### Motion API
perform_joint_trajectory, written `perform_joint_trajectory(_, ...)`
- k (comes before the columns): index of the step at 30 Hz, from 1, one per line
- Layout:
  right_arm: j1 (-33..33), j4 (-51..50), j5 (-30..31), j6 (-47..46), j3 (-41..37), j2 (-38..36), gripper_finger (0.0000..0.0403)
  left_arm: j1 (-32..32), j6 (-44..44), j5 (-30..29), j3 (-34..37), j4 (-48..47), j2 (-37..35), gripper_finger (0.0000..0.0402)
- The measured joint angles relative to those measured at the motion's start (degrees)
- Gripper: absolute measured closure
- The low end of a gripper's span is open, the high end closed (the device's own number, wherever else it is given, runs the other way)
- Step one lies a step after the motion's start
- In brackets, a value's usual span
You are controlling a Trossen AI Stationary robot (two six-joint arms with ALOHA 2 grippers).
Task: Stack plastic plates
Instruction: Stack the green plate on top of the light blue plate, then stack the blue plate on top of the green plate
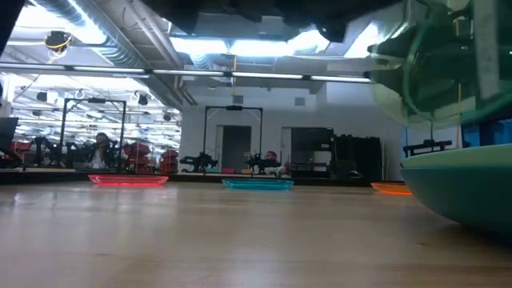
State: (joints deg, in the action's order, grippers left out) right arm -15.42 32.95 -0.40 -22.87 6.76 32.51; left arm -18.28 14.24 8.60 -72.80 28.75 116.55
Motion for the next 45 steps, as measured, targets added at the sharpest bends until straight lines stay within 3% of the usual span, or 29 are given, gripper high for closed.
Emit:
perform_joint_trajectory(14,0.0,-0.7,0.3,0.0,0.0,0.0,0.0120,-0.1,-0.2,0.5,-4.5,1.0,8.0,0.0386)
perform_joint_trajectory(23,0.0,-2.8,-0.6,0.0,0.0,0.0,0.0120,-0.1,-3.0,-3.3,-4.6,-1.6,7.7,0.0311)
perform_joint_trajectory(27,0.1,-3.3,-0.7,0.0,0.0,-0.3,0.0120,-0.1,-3.1,-6.9,-4.5,-12.0,4.9,0.0292)
perform_joint_trajectory(34,0.0,-3.8,0.2,0.5,0.0,-0.3,0.0120,0.0,-2.8,-18.2,-4.0,-28.8,-2.8,0.0289)
perform_joint_trajectory(38,0.0,-4.2,0.6,0.6,0.0,-0.3,0.0120,0.6,-2.2,-22.5,-1.4,-30.9,-6.4,0.0288)
perform_joint_trajectory(45,0.0,-7.0,2.3,0.6,0.0,-0.1,0.0120,6.1,-3.6,-22.6,7.6,-28.4,-13.4,0.0288)
